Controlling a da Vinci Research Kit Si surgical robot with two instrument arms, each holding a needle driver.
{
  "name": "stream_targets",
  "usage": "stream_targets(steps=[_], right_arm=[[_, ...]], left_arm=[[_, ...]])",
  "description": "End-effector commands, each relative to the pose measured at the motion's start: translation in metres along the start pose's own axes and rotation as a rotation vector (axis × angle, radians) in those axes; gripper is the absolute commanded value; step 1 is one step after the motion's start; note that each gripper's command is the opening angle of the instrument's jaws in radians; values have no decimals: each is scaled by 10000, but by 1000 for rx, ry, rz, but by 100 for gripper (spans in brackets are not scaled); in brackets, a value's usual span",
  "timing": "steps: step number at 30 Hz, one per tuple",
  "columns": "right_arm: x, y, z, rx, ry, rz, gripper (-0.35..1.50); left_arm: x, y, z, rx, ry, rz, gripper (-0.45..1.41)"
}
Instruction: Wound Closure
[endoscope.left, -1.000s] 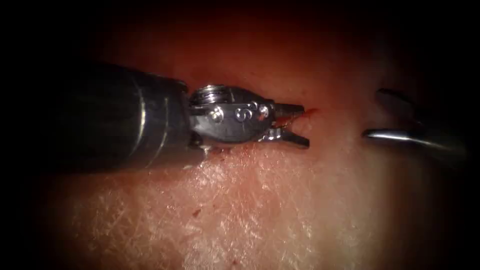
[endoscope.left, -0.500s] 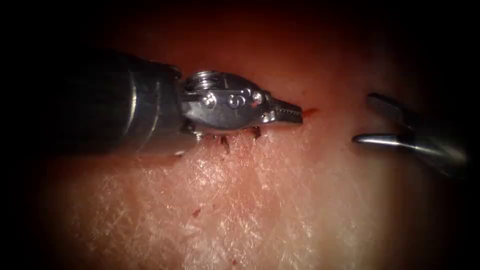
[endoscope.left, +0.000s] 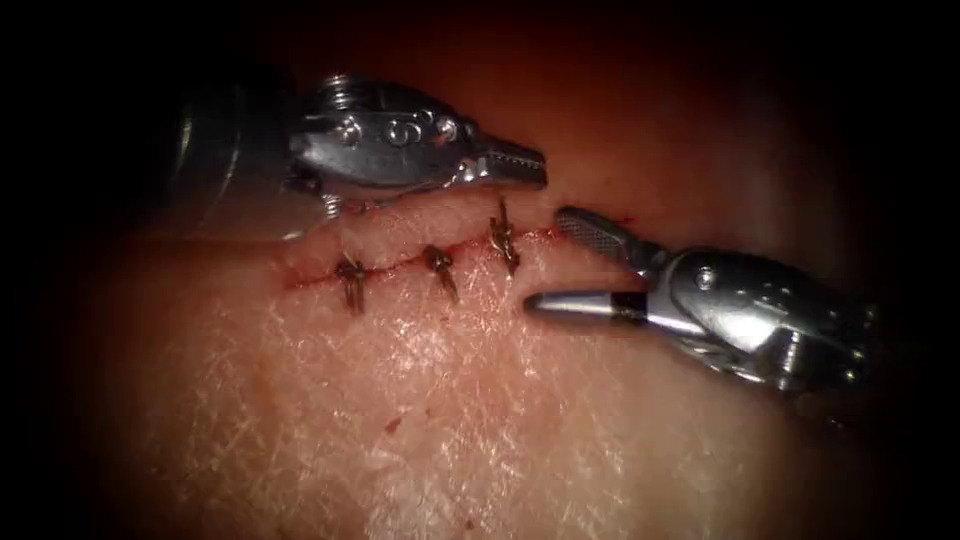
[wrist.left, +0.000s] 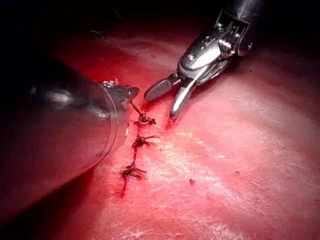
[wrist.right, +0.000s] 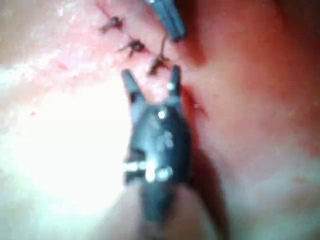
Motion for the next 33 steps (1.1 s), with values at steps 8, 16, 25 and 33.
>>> stream_targets(steps=[8,16,25,33], right_arm=[[3,-16,32,26,8,2,131],[4,-10,41,13,6,3,131],[3,-16,13,71,-74,15,133],[9,-7,-13,96,-102,19,131]], left_arm=[[8,11,6,-8,3,10,-45],[18,24,3,-25,8,21,-45],[7,7,-5,-30,9,28,-45],[0,1,-2,-27,8,33,-45]])
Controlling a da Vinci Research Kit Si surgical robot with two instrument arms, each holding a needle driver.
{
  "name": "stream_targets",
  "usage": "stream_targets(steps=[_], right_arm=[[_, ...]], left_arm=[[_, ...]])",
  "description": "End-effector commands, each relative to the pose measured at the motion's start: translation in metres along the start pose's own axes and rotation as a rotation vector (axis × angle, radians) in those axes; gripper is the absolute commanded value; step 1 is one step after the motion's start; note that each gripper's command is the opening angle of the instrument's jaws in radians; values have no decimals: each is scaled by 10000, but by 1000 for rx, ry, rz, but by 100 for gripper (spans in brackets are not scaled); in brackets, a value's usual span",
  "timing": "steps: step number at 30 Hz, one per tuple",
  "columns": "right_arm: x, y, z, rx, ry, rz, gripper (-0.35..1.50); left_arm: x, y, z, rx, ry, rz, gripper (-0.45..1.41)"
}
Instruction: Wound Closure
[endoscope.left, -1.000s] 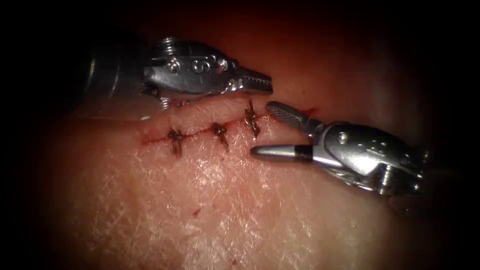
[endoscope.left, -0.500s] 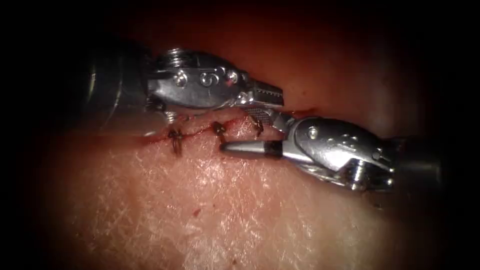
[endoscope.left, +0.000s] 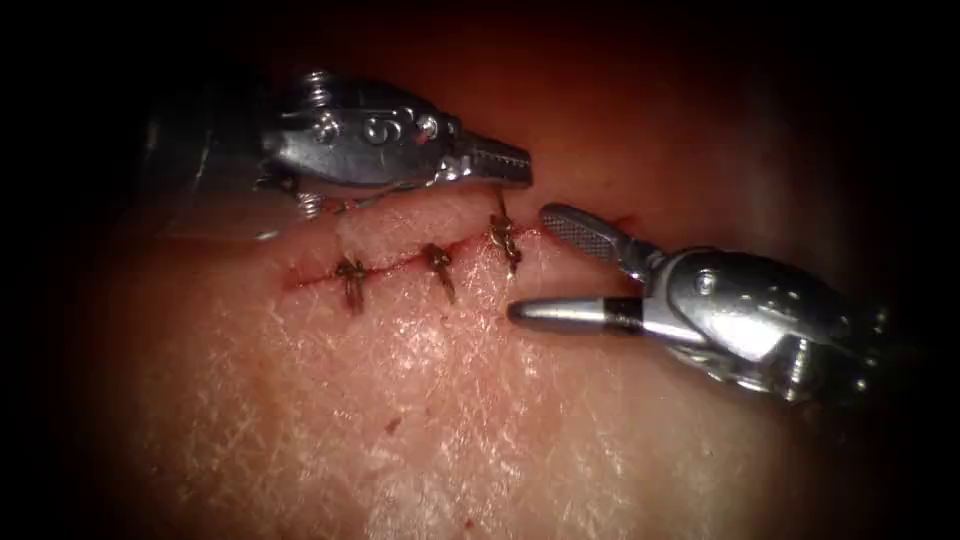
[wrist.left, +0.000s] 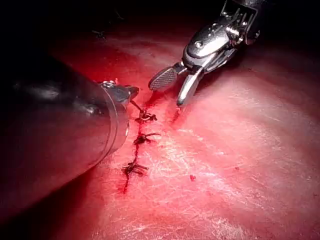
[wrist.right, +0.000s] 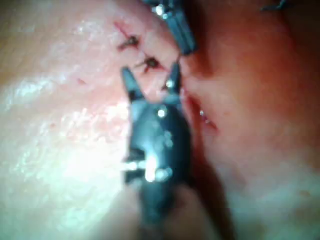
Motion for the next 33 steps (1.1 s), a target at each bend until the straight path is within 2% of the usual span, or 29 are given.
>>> stream_targets(steps=[1,9,13,17,33], right_arm=[[-6,0,8,-5,0,2,131],[-11,11,32,-61,-10,23,131],[-23,19,43,-68,-36,50,131],[-31,27,49,-74,-18,71,136],[-20,23,87,-51,4,84,135]], left_arm=[[0,-1,8,0,1,1,-45],[4,5,7,0,1,-3,-45],[6,7,6,0,1,-5,-45],[8,9,7,1,1,-6,-45],[10,12,10,7,-1,-7,-45]])
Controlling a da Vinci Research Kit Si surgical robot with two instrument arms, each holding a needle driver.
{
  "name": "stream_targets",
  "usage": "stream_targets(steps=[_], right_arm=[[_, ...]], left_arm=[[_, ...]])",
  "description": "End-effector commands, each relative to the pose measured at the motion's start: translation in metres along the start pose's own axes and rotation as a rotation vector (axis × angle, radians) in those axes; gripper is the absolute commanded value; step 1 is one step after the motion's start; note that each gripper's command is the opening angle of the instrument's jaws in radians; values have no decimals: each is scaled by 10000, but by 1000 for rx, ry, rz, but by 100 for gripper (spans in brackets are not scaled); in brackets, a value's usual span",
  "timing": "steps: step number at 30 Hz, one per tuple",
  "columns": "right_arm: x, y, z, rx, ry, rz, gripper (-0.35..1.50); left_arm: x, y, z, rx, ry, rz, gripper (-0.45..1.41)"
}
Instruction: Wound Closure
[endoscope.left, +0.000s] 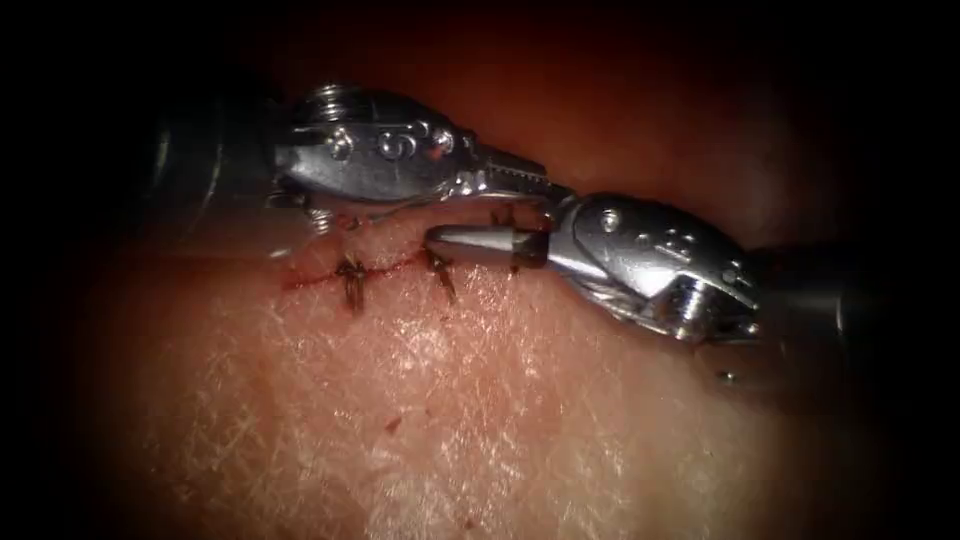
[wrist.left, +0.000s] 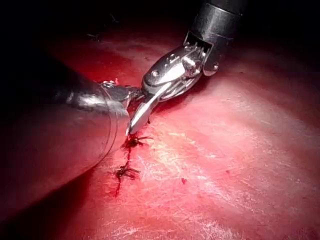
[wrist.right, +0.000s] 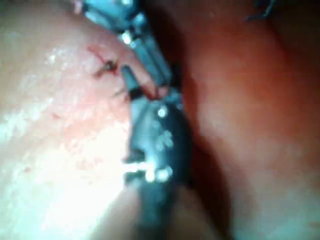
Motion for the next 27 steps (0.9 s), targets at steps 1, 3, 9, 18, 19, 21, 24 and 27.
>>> stream_targets(steps=[1,3,9,18,19,21,24,27], right_arm=[[-4,-2,11,3,1,0,135],[-3,-2,11,5,1,0,136],[-1,-2,12,5,1,2,136],[1,-3,22,8,3,1,135],[1,-3,23,9,3,1,133],[1,-1,23,9,3,1,133],[1,1,23,9,6,1,133],[1,1,23,9,12,1,133]], left_arm=[[-1,-1,9,0,1,1,-45],[-1,-1,9,1,1,1,-45],[-2,-1,11,0,1,2,-45],[1,1,9,-4,3,0,-45],[1,1,9,-5,3,-1,-45],[3,3,8,-8,4,-2,-45],[5,5,7,-9,4,-3,-45],[6,7,8,-11,5,-4,-45]])
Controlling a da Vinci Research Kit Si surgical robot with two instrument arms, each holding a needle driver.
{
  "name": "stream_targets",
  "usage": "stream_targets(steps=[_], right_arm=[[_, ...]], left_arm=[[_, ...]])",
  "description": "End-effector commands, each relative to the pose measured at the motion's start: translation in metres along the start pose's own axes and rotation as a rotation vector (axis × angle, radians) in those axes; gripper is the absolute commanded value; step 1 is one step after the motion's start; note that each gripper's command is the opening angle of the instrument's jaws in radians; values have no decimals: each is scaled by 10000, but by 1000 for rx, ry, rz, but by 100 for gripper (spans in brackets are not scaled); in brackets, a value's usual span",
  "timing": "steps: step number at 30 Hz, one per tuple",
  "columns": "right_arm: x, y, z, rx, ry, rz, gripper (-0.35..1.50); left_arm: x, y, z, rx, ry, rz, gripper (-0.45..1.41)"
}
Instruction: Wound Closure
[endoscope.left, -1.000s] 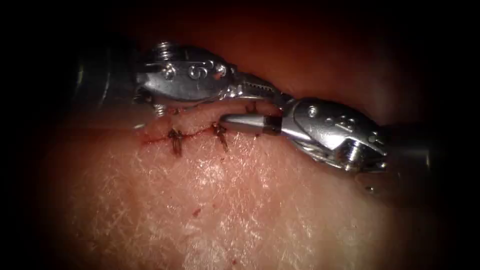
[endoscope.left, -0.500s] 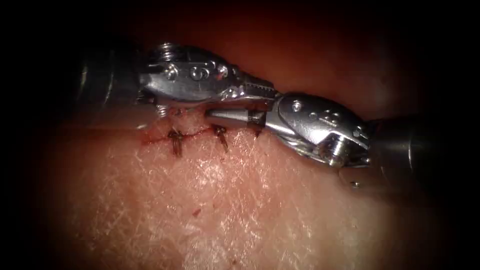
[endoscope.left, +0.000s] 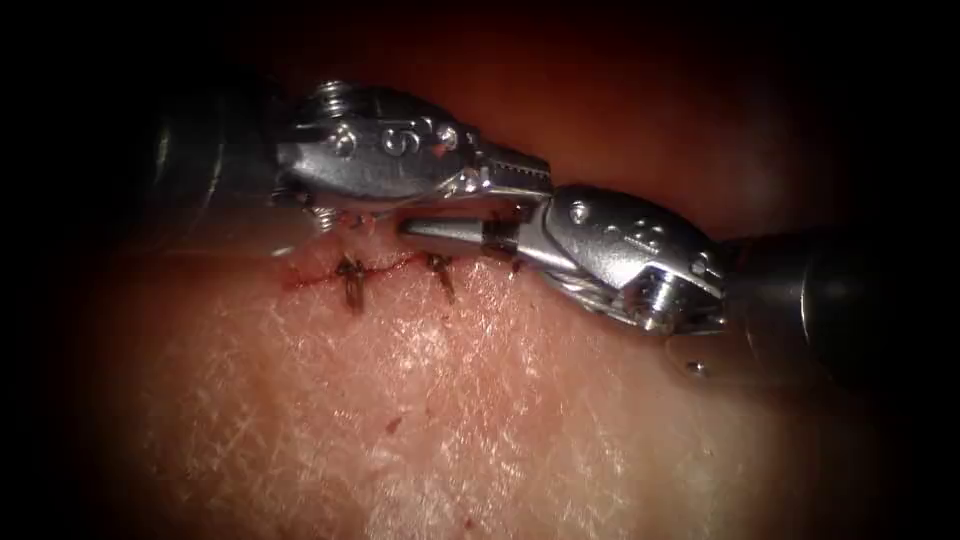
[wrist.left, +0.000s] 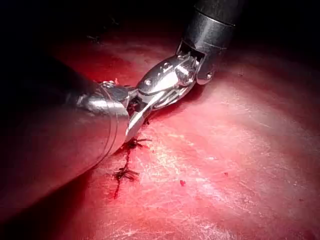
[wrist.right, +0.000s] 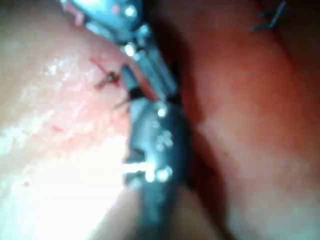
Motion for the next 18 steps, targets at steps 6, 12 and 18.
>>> stream_targets(steps=[6,12,18], right_arm=[[-1,-2,8,0,23,4,133],[1,-1,12,-3,26,11,133],[2,2,16,-5,35,10,126]], left_arm=[[0,0,10,-2,1,1,-45],[-1,0,10,-5,2,1,-45],[-1,1,10,-10,4,8,-45]])
